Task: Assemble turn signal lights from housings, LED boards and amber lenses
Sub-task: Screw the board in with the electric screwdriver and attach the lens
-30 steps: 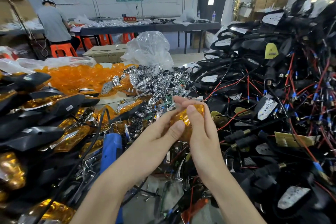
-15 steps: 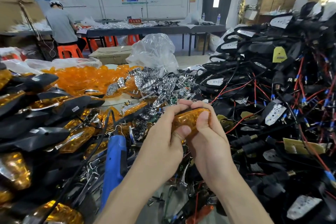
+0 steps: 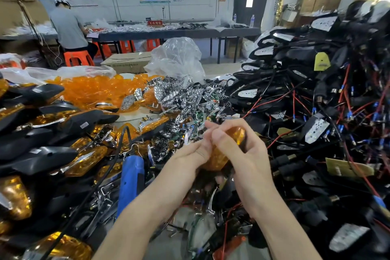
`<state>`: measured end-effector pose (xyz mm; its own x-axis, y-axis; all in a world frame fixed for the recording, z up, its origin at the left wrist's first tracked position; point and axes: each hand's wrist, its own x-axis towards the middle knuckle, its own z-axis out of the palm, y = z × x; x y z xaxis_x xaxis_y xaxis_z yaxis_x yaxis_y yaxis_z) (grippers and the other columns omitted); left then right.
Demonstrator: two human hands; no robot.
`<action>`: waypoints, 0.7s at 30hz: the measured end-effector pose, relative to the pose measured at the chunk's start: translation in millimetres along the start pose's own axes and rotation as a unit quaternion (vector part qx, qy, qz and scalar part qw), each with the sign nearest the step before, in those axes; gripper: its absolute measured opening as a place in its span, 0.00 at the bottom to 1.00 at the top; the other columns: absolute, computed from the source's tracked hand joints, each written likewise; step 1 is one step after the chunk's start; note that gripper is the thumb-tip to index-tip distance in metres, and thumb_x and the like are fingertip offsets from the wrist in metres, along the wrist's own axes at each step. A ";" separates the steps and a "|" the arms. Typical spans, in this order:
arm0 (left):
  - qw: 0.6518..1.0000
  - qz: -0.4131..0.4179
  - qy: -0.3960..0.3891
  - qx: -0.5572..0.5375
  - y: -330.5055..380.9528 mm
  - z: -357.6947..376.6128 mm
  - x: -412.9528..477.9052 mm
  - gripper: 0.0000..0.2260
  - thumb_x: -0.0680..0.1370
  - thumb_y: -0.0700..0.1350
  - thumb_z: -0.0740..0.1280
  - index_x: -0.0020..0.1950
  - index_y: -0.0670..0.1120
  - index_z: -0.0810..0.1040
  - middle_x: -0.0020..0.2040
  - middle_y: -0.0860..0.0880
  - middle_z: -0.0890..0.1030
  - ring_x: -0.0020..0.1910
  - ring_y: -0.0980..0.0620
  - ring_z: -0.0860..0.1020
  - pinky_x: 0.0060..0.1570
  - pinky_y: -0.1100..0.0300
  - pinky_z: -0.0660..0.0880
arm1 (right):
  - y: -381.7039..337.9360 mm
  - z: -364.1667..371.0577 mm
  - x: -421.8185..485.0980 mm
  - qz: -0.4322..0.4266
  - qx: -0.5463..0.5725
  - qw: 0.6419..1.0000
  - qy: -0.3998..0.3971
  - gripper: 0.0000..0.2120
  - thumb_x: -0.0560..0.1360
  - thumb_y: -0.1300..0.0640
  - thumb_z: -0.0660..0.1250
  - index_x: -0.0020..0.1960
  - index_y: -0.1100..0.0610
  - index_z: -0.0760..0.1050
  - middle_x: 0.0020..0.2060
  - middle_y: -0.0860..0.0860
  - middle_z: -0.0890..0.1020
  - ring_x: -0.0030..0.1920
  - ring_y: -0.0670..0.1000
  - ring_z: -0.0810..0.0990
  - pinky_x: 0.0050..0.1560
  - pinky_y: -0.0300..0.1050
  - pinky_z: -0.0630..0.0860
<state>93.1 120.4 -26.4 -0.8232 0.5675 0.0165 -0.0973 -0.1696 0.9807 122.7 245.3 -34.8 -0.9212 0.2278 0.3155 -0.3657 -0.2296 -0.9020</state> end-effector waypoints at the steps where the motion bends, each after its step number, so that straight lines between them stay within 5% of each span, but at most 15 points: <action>1: 0.998 -0.035 -0.014 -0.045 0.6 0.7 -0.2 0.21 0.76 0.54 0.62 0.60 0.40 0.78 0.39 0.44 0.82 0.30 0.48 0.76 0.26 0.60 0.68 | -1.2 0.4 -2.0 0.012 -0.009 1.000 -0.008 0.08 0.68 0.45 0.76 0.42 0.46 0.80 0.53 0.52 0.87 0.43 0.50 0.87 0.26 0.51 0.81; 5: 0.991 -0.104 -0.020 -0.077 -1.4 0.5 -0.1 0.23 0.77 0.54 0.59 0.65 0.41 0.76 0.37 0.44 0.77 0.29 0.48 0.71 0.26 0.61 0.68 | 1.3 7.5 -5.9 0.019 -0.035 0.999 0.017 0.17 0.68 0.42 0.76 0.40 0.53 0.74 0.45 0.65 0.83 0.37 0.58 0.82 0.28 0.48 0.78; 9: 0.993 -0.098 -0.027 -0.059 -1.2 -0.5 1.1 0.20 0.80 0.53 0.56 0.65 0.47 0.79 0.38 0.43 0.73 0.29 0.49 0.68 0.26 0.62 0.65 | 3.3 14.0 -6.6 0.008 -0.054 0.998 0.037 0.18 0.72 0.39 0.71 0.37 0.52 0.74 0.40 0.55 0.87 0.35 0.50 0.83 0.27 0.42 0.76; 13: 0.995 -0.091 -0.025 -0.032 -3.9 -2.8 1.3 0.20 0.80 0.53 0.56 0.65 0.47 0.78 0.38 0.44 0.74 0.29 0.49 0.68 0.26 0.62 0.66 | 4.4 17.5 -8.4 0.011 -0.089 0.994 0.058 0.21 0.72 0.32 0.65 0.38 0.51 0.75 0.39 0.57 0.85 0.33 0.53 0.80 0.20 0.46 0.74; 16: 0.996 -0.086 -0.013 -0.019 -3.6 -3.3 0.7 0.19 0.80 0.53 0.56 0.65 0.48 0.78 0.38 0.45 0.74 0.29 0.49 0.69 0.26 0.63 0.66 | 7.0 20.3 -8.5 -0.001 -0.099 0.992 0.072 0.25 0.73 0.31 0.62 0.41 0.55 0.74 0.40 0.66 0.81 0.30 0.65 0.75 0.20 0.59 0.71; 21: 0.997 -0.075 0.010 0.007 -4.8 -0.7 5.8 0.17 0.82 0.52 0.55 0.64 0.48 0.77 0.39 0.46 0.75 0.29 0.50 0.69 0.25 0.63 0.66 | 8.0 20.4 -10.9 -0.011 -0.097 0.994 0.058 0.18 0.81 0.40 0.58 0.44 0.51 0.75 0.42 0.51 0.86 0.28 0.57 0.79 0.18 0.46 0.73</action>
<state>88.4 124.0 -31.1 -0.8107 0.5700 -0.1338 -0.2119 -0.0726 0.9746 127.1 221.6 -39.4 -0.8874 0.3409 0.3102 -0.3432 -0.0393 -0.9384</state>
